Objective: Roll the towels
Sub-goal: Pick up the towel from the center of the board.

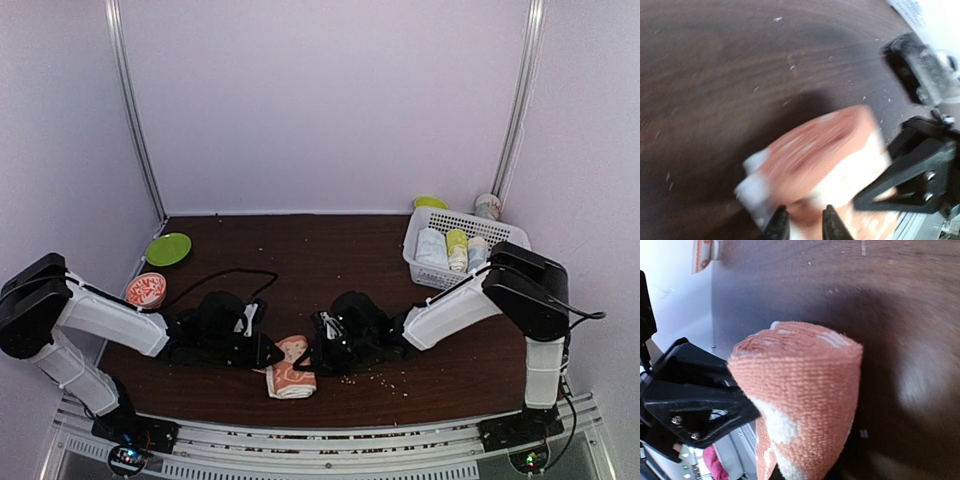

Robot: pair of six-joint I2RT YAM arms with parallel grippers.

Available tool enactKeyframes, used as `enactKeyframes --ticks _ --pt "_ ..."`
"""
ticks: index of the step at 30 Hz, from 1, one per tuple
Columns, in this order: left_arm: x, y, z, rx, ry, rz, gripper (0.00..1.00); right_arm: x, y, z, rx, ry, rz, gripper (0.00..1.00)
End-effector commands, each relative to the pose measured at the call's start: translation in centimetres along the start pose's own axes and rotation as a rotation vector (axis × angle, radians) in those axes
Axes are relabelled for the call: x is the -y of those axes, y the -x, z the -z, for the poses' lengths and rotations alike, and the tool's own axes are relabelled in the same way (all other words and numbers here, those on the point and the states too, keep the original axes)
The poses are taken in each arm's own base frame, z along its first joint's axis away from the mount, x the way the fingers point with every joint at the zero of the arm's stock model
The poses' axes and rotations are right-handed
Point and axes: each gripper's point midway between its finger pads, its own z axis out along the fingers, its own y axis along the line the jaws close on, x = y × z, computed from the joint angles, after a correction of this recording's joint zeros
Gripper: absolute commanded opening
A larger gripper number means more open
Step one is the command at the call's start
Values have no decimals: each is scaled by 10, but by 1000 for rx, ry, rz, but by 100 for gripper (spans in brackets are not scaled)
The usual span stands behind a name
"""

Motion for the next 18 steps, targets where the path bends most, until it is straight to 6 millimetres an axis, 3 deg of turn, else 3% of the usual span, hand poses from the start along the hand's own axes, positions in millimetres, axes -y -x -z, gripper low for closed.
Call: enactKeyframes --ticks 1,4,10,18 --pt "-43 -31 27 -130 226 -23 30 38 -5 52 -5 -358 144 0" --pt "-29 -16 37 -94 207 -47 37 52 -5 90 -13 -543 239 0" --pt "-19 -2 46 -49 200 -75 39 70 5 151 -55 -881 403 0" --pt "-23 -3 46 -44 210 -79 38 85 16 157 -133 -1086 473 0"
